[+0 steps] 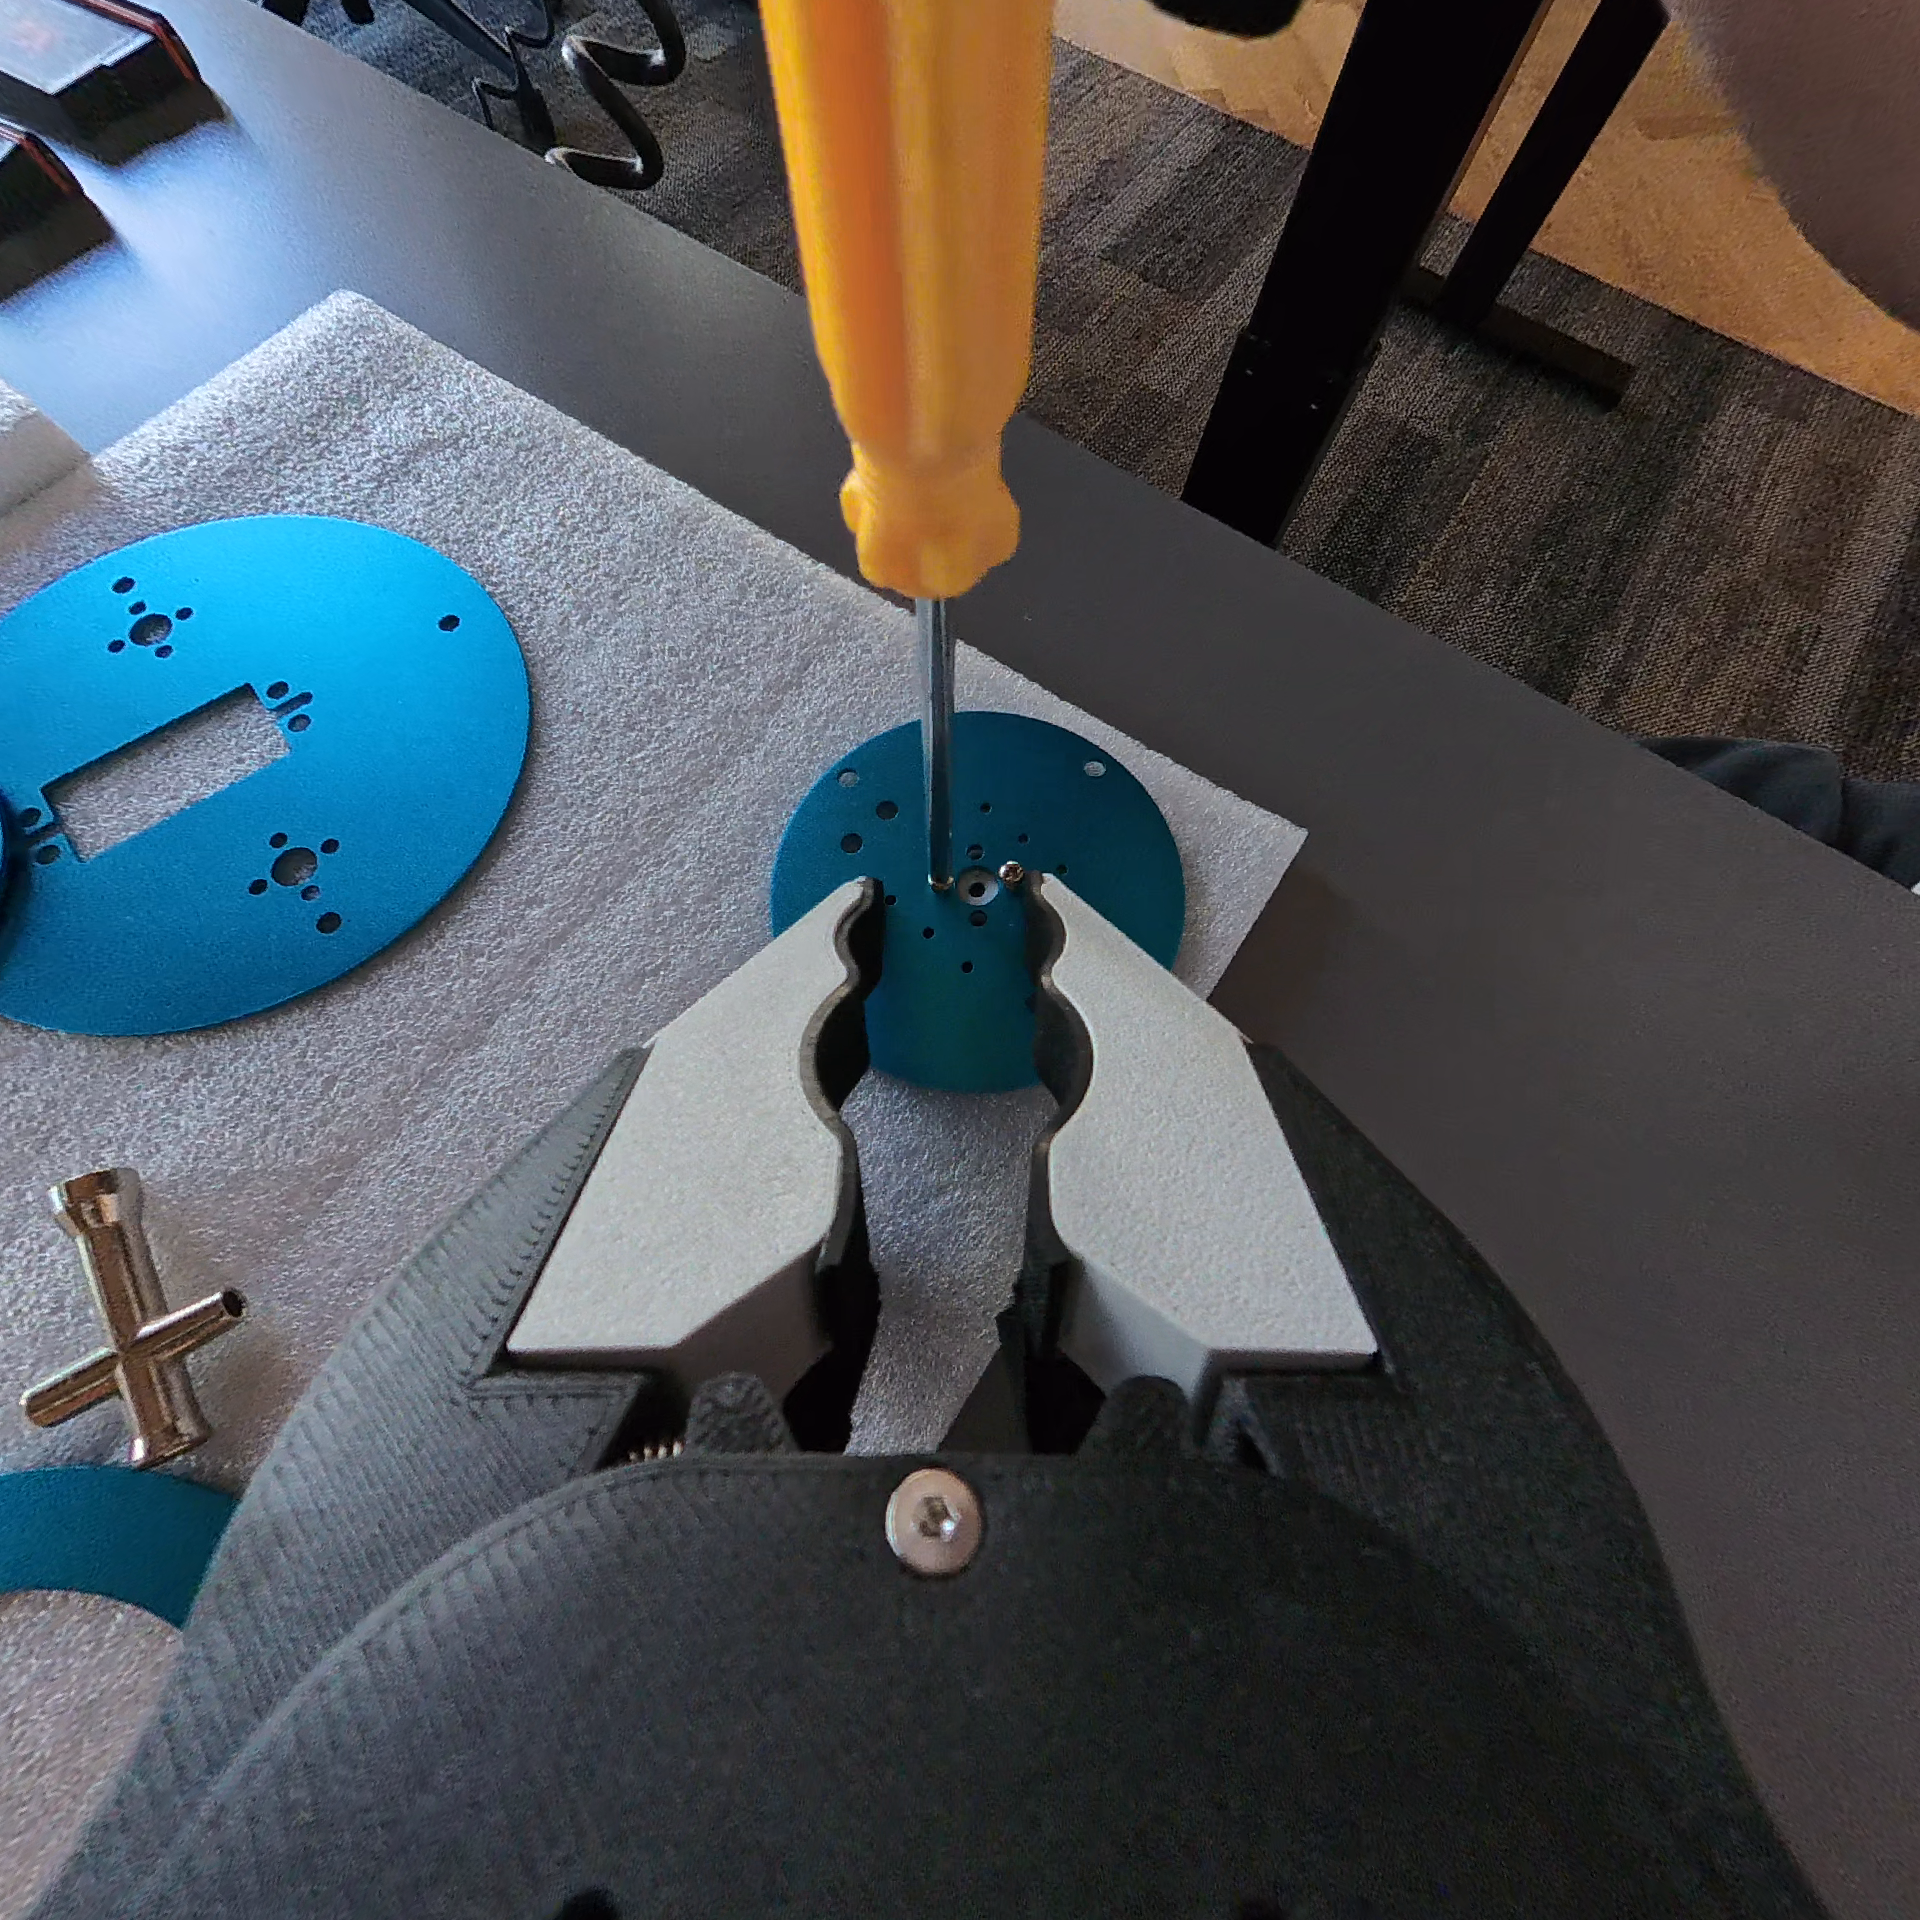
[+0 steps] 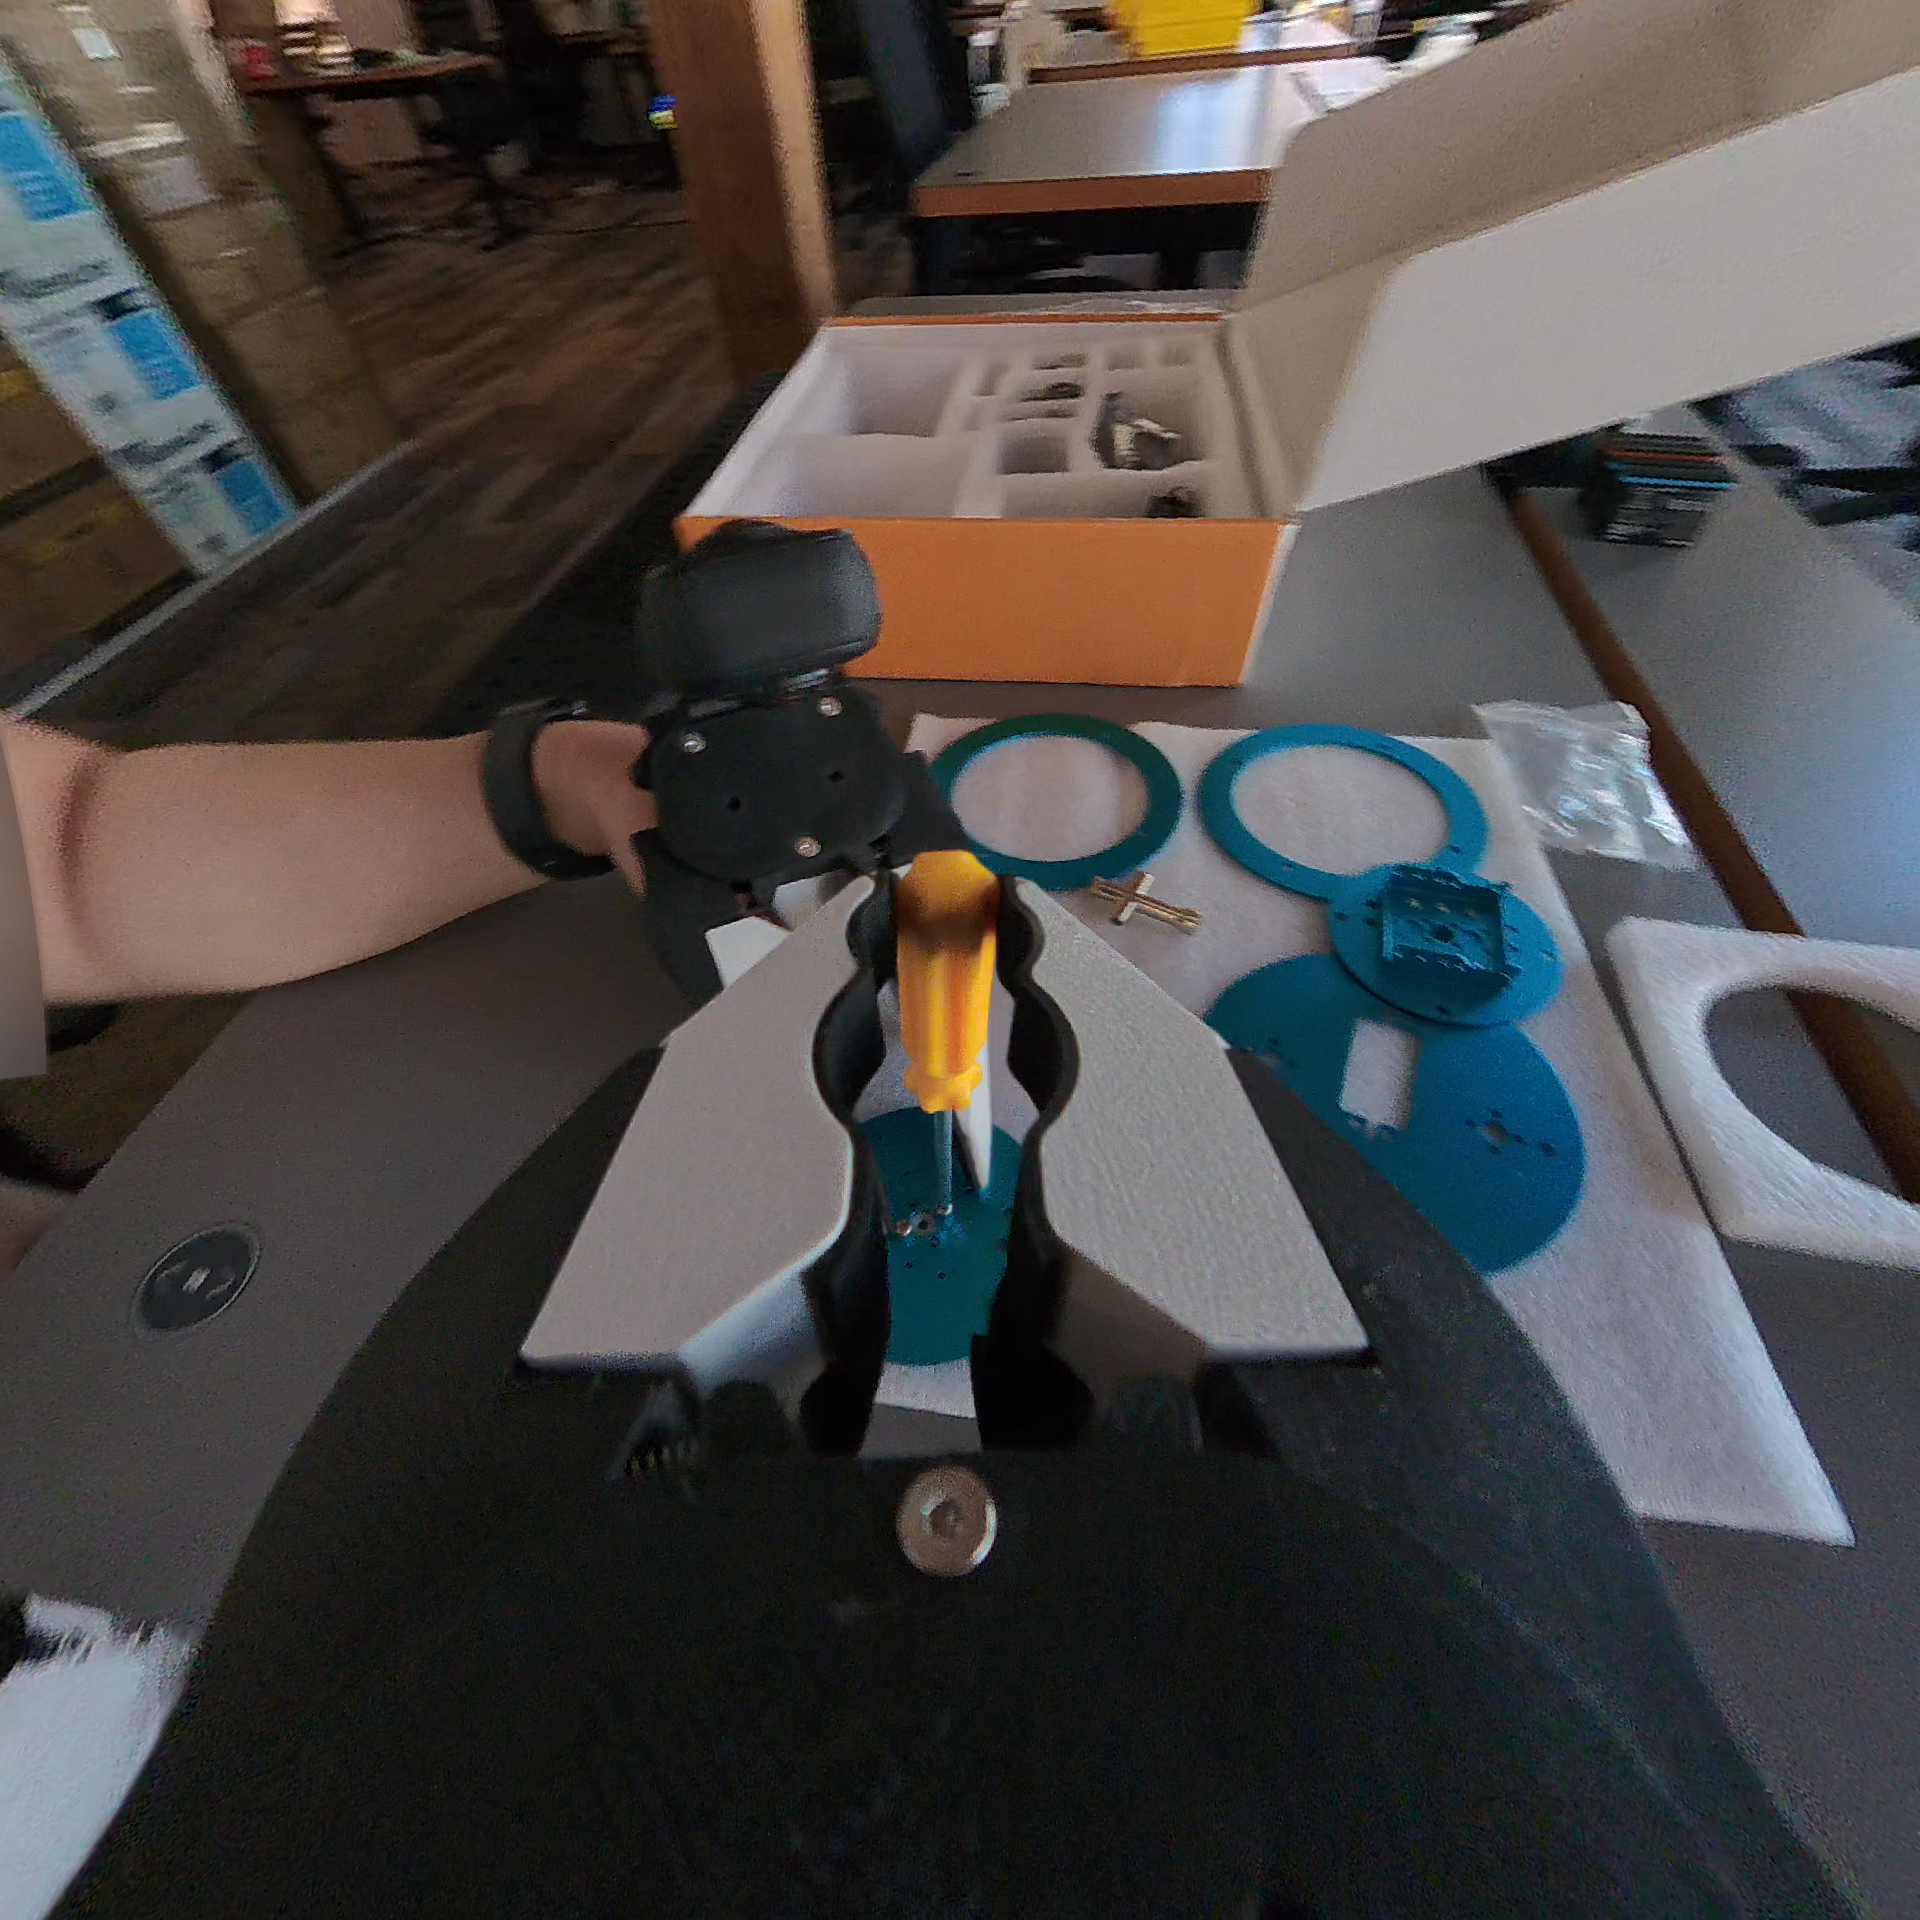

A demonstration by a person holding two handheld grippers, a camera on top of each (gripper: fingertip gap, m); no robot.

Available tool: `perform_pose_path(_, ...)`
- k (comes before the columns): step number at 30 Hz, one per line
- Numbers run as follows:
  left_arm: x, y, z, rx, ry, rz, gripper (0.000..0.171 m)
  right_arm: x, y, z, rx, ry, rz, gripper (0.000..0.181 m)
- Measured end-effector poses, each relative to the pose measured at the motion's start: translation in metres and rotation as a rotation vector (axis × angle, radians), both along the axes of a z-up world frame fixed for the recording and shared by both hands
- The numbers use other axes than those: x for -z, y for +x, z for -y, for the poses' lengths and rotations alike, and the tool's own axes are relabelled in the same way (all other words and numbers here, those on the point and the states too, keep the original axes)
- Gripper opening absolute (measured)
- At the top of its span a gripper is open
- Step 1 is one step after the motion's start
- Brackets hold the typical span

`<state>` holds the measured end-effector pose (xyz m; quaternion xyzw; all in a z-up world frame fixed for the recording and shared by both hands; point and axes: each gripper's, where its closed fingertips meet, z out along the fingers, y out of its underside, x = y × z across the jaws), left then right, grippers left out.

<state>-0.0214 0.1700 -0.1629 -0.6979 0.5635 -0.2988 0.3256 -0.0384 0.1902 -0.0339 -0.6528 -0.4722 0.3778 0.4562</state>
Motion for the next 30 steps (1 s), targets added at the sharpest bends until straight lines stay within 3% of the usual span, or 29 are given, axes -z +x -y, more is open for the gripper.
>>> perform_pose_path(4,0.0,0.0,0.0,-0.001,-0.001,0.001,0.026,-0.001,0.007,-0.009,0.321,0.017,-0.057,0.018)
perform_pose_path(8,0.0,0.0,0.0,-0.002,0.005,-0.001,0.027,-0.003,0.001,0.0,0.468,0.102,-0.065,0.018)
perform_pose_path(17,-0.009,0.001,0.002,0.006,-0.013,0.057,0.027,-0.003,0.0,-0.001,0.454,0.1,-0.049,0.018)
perform_pose_path(21,-0.033,0.009,-0.002,-0.009,0.036,0.18,0.015,-0.003,-0.001,0.0,0.444,0.105,-0.043,0.018)
perform_pose_path(24,-0.037,0.01,-0.006,-0.016,0.091,0.193,0.003,-0.002,-0.001,-0.002,0.429,0.094,-0.04,0.018)
perform_pose_path(28,-0.037,0.009,-0.007,-0.012,0.098,0.195,0.003,-0.004,-0.003,-0.001,0.224,0.134,-0.029,0.028)
perform_pose_path(30,-0.037,0.009,-0.006,-0.006,0.095,0.197,0.003,-0.003,-0.003,-0.002,0.103,0.07,-0.051,0.045)
